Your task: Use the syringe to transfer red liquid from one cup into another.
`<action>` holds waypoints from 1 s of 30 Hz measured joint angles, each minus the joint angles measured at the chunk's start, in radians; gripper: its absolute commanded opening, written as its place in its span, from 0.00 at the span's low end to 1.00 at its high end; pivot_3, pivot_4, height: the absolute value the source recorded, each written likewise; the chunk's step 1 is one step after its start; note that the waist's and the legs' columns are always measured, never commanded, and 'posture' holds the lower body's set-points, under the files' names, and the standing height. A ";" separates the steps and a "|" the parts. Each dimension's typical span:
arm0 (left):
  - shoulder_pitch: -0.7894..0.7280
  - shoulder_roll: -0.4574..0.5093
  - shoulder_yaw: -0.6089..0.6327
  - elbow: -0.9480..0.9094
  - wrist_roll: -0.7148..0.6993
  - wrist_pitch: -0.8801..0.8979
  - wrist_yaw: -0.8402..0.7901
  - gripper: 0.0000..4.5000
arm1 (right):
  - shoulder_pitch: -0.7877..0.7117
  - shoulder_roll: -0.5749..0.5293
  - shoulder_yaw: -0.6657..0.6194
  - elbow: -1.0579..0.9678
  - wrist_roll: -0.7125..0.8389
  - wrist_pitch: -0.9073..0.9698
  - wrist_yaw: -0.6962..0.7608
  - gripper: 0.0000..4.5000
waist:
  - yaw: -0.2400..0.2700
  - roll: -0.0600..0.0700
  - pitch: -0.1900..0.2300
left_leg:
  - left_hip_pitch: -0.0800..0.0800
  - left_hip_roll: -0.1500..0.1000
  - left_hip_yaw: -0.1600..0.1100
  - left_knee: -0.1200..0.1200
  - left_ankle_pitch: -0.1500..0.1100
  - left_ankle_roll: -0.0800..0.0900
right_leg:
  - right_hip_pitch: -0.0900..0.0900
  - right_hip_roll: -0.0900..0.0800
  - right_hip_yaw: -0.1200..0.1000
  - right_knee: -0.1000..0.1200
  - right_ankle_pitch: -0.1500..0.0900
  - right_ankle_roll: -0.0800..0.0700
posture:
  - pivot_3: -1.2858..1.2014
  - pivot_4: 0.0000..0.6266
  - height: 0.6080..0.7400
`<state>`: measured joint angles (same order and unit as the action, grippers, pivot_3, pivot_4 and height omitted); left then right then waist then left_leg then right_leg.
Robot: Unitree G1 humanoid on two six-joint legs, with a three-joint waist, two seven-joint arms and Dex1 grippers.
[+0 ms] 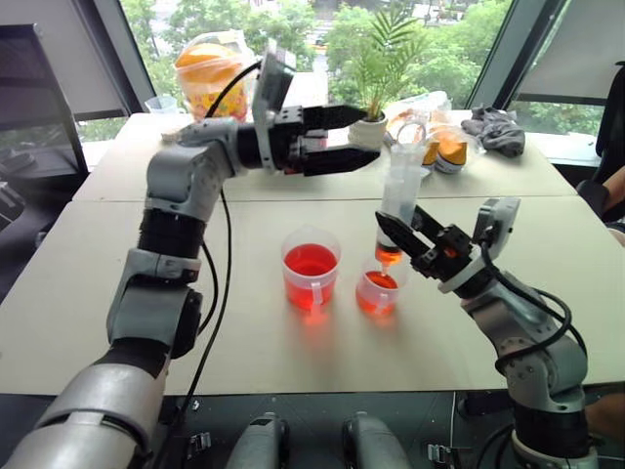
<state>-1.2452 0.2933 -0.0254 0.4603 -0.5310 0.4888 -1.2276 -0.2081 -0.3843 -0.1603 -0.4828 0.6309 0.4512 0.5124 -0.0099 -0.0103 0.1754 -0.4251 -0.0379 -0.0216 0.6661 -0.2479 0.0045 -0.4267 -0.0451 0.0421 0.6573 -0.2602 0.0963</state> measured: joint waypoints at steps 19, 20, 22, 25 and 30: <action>-0.047 -0.109 -0.021 0.085 0.040 0.023 -0.015 0.01 | 0.019 -0.020 0.028 0.000 -0.038 -0.020 0.002 0.32 | -0.003 0.000 0.000 | 0.001 0.000 0.000 0.000 0.000 0.000 | 0.000 0.001 0.001 0.001 0.000 0.000 | 0.52 0.24 1.00; -0.044 -0.106 -0.022 0.078 0.040 0.028 -0.020 0.01 | 0.019 -0.022 0.030 0.000 -0.038 -0.019 0.003 0.32 | -0.003 0.000 0.000 | 0.001 0.000 0.000 0.000 0.000 0.000 | 0.000 0.001 0.001 0.001 0.000 0.000 | 0.52 0.24 1.00; -0.030 -0.097 -0.024 0.043 0.040 0.033 -0.033 0.01 | 0.016 -0.031 0.033 -0.005 -0.037 -0.017 0.007 0.32 | -0.003 0.000 0.000 | 0.001 0.000 0.000 0.000 0.000 0.000 | 0.000 0.001 0.001 0.001 0.000 0.000 | 0.52 0.24 1.00; -0.004 -0.094 -0.029 -0.005 0.040 0.041 -0.037 0.01 | 0.013 -0.048 0.033 -0.022 -0.036 -0.001 0.008 0.32 | -0.003 0.000 0.000 | 0.001 0.000 0.000 0.000 0.000 0.000 | 0.000 0.000 0.001 0.001 0.000 0.000 | 0.52 0.24 1.00; 0.030 -0.089 -0.029 -0.054 0.041 0.042 -0.036 0.01 | -0.010 -0.073 0.031 -0.042 -0.015 0.049 0.000 0.32 | -0.003 0.000 0.000 | 0.001 0.000 0.000 0.000 0.000 0.000 | 0.000 0.000 0.001 0.001 0.000 0.000 | 0.52 0.24 1.00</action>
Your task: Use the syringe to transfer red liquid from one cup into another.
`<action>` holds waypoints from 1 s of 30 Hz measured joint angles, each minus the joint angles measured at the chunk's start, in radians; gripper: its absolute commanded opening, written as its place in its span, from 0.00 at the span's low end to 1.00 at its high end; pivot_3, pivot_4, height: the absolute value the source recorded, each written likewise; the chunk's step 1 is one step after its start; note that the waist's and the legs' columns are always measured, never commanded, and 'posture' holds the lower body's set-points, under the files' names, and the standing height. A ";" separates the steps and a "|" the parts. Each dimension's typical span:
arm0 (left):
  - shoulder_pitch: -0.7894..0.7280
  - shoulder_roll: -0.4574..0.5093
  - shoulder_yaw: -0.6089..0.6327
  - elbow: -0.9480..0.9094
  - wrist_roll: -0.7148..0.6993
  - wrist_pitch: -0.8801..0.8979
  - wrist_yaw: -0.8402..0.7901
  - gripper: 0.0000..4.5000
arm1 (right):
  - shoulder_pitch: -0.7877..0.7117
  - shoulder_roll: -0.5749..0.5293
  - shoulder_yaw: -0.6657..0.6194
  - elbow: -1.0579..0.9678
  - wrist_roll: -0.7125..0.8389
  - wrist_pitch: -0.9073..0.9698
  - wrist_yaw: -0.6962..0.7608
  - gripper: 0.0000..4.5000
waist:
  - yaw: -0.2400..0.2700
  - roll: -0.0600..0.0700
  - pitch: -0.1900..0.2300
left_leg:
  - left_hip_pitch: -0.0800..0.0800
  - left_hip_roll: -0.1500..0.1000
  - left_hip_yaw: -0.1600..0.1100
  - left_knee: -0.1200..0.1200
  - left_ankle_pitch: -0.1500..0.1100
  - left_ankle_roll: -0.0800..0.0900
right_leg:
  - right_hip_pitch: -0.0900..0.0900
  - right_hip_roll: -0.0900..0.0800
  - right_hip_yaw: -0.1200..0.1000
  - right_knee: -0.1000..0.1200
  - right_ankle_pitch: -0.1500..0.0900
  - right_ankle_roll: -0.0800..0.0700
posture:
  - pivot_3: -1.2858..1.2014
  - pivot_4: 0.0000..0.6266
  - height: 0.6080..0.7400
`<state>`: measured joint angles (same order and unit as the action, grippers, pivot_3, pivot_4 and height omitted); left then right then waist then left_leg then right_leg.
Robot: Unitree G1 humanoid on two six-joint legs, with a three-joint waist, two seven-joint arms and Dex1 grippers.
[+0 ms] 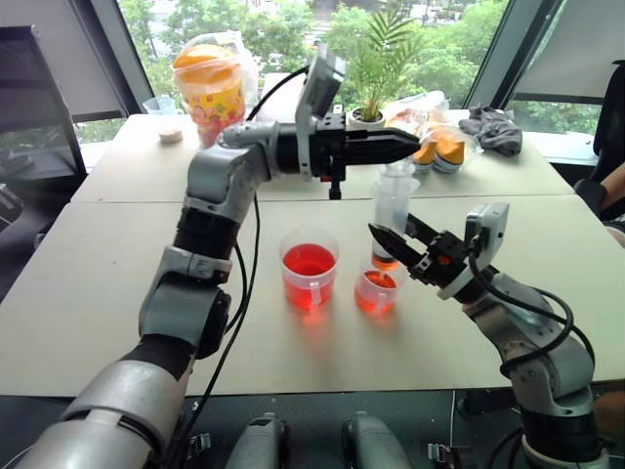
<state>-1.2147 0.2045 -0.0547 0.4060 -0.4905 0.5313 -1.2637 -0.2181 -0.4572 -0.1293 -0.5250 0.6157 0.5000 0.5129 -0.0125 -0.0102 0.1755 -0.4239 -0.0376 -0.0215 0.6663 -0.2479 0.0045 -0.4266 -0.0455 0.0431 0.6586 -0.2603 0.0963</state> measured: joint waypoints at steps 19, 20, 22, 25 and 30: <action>0.063 -0.016 -0.002 -0.069 0.010 -0.013 0.051 0.20 | -0.034 -0.060 -0.020 -0.038 0.074 0.111 -0.044 0.32 | 0.002 0.000 0.000 | 0.000 0.000 0.000 0.000 0.000 0.000 | 0.000 0.000 0.001 0.000 0.000 0.000 | 0.52 0.24 1.00; 0.051 -0.005 -0.010 -0.050 0.018 -0.005 0.049 0.28 | -0.034 -0.049 -0.034 -0.043 0.077 0.104 -0.051 0.32 | 0.002 0.000 0.000 | 0.000 0.000 0.000 0.000 0.000 0.000 | 0.000 0.000 0.000 0.000 0.000 0.000 | 0.52 0.24 1.00; 0.039 0.016 -0.007 -0.018 0.019 0.009 0.043 0.49 | -0.033 -0.043 -0.049 -0.042 0.078 0.098 -0.061 0.32 | -0.001 0.000 0.000 | 0.000 0.000 0.000 0.000 0.000 0.000 | 0.000 0.001 0.000 0.000 0.000 0.000 | 0.52 0.24 1.00; 0.027 0.066 -0.001 0.029 0.022 0.009 0.026 0.84 | -0.028 -0.037 -0.053 -0.043 0.080 0.089 -0.061 0.32 | -0.005 0.000 0.000 | 0.001 0.000 0.000 0.000 0.000 0.000 | 0.000 0.001 0.000 0.001 0.000 0.000 | 0.52 0.24 1.00; 0.002 0.190 0.041 0.085 0.024 -0.001 -0.004 0.98 | -0.017 -0.031 -0.047 -0.041 0.088 0.083 -0.051 0.32 | -0.003 0.000 0.000 | 0.001 0.000 0.000 0.000 0.000 0.000 | 0.000 0.000 0.000 0.001 0.000 0.000 | 0.52 0.24 1.00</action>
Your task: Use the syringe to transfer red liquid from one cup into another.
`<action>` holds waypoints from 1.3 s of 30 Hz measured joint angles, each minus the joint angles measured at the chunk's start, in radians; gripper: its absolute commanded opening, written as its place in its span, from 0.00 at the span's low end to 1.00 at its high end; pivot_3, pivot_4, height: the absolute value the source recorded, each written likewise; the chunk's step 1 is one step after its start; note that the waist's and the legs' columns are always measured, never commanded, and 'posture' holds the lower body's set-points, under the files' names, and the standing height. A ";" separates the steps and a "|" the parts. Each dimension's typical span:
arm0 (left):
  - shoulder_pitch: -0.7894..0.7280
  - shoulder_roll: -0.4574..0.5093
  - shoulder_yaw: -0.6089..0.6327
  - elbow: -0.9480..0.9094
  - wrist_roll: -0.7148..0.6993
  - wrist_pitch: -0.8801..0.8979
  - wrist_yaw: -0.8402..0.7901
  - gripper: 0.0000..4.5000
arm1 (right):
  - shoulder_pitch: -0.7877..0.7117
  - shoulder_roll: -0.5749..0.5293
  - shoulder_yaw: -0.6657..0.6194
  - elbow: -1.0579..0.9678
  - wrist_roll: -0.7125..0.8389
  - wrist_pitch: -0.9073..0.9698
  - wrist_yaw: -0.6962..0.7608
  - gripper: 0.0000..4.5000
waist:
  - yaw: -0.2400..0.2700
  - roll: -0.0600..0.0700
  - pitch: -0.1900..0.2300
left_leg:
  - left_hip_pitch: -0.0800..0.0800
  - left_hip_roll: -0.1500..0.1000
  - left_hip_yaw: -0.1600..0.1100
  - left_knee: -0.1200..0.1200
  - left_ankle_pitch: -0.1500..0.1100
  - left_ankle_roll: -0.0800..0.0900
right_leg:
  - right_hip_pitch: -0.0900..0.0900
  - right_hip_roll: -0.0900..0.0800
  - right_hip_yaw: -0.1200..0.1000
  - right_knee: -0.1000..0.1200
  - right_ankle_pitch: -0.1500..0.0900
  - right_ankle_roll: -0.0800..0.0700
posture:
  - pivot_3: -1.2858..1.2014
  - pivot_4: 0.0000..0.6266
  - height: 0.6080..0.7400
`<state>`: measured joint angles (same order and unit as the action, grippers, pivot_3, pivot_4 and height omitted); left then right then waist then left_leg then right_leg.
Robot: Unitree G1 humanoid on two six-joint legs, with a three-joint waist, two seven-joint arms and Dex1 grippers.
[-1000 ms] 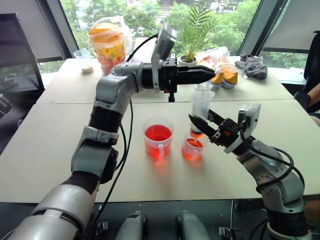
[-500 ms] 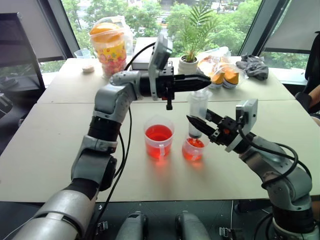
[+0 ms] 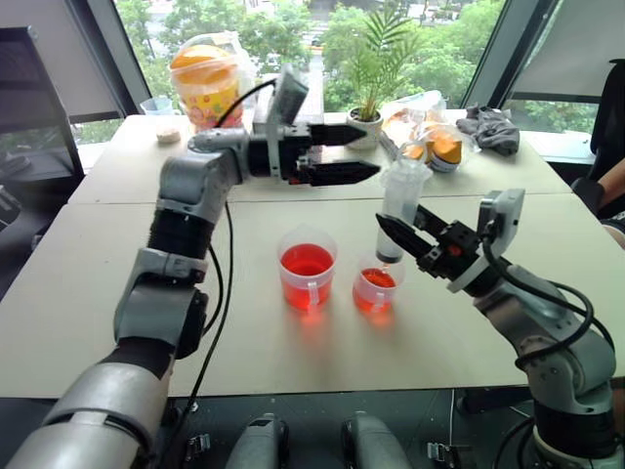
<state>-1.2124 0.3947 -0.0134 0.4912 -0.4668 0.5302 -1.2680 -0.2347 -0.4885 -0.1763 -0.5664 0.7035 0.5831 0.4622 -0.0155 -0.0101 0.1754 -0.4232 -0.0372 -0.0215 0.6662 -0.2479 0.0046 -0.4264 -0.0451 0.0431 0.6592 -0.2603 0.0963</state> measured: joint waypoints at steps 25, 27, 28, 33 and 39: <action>0.392 0.157 0.038 -0.455 -0.089 0.120 0.078 0.98 | -0.631 -0.446 0.100 0.716 0.251 0.917 -0.313 0.32 | 0.002 0.000 0.000 | -0.004 0.000 0.001 -0.004 -0.001 0.002 | -0.001 -0.005 0.000 -0.008 -0.001 -0.002 | 0.52 0.24 1.00; 0.403 0.157 0.038 -0.483 -0.096 0.124 0.091 0.98 | -0.629 -0.447 0.167 0.775 0.190 0.914 -0.253 0.32 | 0.002 0.000 0.000 | -0.004 0.000 0.001 -0.004 -0.001 0.002 | -0.001 -0.005 0.000 -0.008 0.000 -0.002 | 0.52 0.24 1.00; 0.412 0.158 0.038 -0.496 -0.102 0.128 0.096 0.98 | -0.628 -0.447 0.196 0.803 0.160 0.912 -0.225 0.32 | 0.002 0.000 0.000 | -0.004 0.000 0.001 -0.004 -0.001 0.002 | -0.001 -0.005 0.000 -0.008 0.000 -0.002 | 0.52 0.24 1.00; 0.460 0.176 0.037 -0.537 -0.114 0.144 0.120 1.00 | -0.607 -0.423 0.301 0.955 0.017 0.843 -0.093 0.54 | 0.002 0.000 0.000 | -0.004 0.000 0.001 -0.003 -0.001 0.002 | -0.001 -0.004 0.000 -0.008 0.000 -0.001 | 0.52 0.24 1.00; 0.489 0.211 0.036 -0.581 -0.128 0.165 0.120 1.00 | -0.608 -0.415 0.306 0.981 -0.047 0.810 0.012 0.98 | 0.002 0.000 0.000 | -0.003 0.000 0.001 -0.002 -0.001 0.002 | 0.000 -0.004 0.000 -0.007 0.000 -0.001 | 0.52 0.24 1.00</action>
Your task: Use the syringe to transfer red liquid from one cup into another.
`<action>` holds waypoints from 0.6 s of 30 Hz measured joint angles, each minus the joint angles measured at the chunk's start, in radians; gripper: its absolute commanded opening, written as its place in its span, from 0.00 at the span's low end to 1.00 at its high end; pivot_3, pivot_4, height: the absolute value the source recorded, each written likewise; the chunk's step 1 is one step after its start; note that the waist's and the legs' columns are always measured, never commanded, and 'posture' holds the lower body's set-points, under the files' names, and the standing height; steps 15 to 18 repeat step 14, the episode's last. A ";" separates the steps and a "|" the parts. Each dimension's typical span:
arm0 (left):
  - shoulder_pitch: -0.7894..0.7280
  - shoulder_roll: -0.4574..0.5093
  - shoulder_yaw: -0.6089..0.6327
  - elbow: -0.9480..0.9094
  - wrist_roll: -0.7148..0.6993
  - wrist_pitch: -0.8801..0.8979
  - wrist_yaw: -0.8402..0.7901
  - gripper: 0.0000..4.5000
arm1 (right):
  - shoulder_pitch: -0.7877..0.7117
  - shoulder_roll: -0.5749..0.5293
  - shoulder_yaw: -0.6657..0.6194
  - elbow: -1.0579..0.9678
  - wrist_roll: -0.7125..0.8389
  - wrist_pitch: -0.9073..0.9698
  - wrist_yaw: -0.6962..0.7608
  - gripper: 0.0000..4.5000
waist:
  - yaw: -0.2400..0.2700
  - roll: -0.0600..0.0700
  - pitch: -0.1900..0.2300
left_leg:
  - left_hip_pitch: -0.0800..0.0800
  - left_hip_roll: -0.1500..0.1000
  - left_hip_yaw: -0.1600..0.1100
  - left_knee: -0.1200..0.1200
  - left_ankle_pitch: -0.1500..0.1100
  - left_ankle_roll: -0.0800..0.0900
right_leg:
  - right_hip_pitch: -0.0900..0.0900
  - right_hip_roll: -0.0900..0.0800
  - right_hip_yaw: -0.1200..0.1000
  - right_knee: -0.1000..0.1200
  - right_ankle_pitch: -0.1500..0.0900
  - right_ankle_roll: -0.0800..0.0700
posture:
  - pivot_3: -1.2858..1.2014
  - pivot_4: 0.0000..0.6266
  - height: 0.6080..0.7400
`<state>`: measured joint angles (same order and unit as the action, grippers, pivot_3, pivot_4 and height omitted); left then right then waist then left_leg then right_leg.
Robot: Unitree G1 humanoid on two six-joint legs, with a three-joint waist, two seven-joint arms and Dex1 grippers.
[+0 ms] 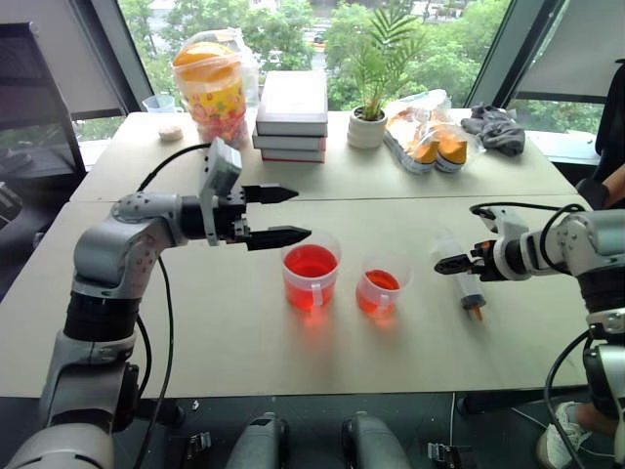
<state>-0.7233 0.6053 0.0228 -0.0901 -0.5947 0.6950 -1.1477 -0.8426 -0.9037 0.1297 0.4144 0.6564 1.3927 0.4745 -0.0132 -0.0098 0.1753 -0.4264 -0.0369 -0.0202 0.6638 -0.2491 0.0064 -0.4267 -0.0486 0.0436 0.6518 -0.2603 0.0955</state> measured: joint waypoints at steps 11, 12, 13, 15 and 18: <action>0.042 0.074 -0.004 -0.045 -0.028 0.025 -0.010 1.00 | 0.227 -0.277 -0.300 -0.532 0.081 0.007 0.226 0.98 | 0.002 0.001 0.001 | 0.000 0.000 -0.001 -0.001 -0.001 0.001 | 0.000 0.000 0.000 -0.002 0.000 0.000 | 0.52 0.24 1.00; 0.047 0.080 -0.005 -0.047 -0.029 0.026 -0.011 1.00 | 0.256 -0.284 -0.349 -0.581 0.110 0.019 0.249 0.98 | 0.000 0.001 0.001 | 0.000 0.000 -0.001 -0.001 -0.001 0.001 | 0.000 0.000 0.000 -0.001 0.000 0.000 | 0.52 0.24 1.00; 0.049 0.087 -0.007 -0.052 -0.031 0.036 -0.013 1.00 | 0.330 -0.290 -0.457 -0.689 0.146 0.031 0.277 0.98 | 0.002 0.001 0.001 | 0.000 0.001 -0.001 -0.001 -0.001 0.001 | 0.000 0.000 0.000 -0.001 0.000 0.000 | 0.52 0.24 1.00; 0.053 0.098 -0.006 -0.052 -0.033 0.039 -0.014 1.00 | 0.359 -0.289 -0.507 -0.744 0.169 0.040 0.293 0.98 | 0.002 0.001 0.000 | 0.000 0.001 -0.002 -0.001 -0.001 0.001 | 0.001 0.000 -0.001 -0.001 0.000 0.000 | 0.52 0.24 1.00; 0.053 0.098 -0.006 -0.052 -0.033 0.039 -0.014 1.00 | 0.359 -0.289 -0.507 -0.744 0.169 0.040 0.293 0.98 | 0.002 0.001 0.000 | 0.000 0.001 -0.002 -0.001 -0.001 0.001 | 0.001 0.000 -0.001 -0.001 0.000 0.000 | 0.52 0.24 1.00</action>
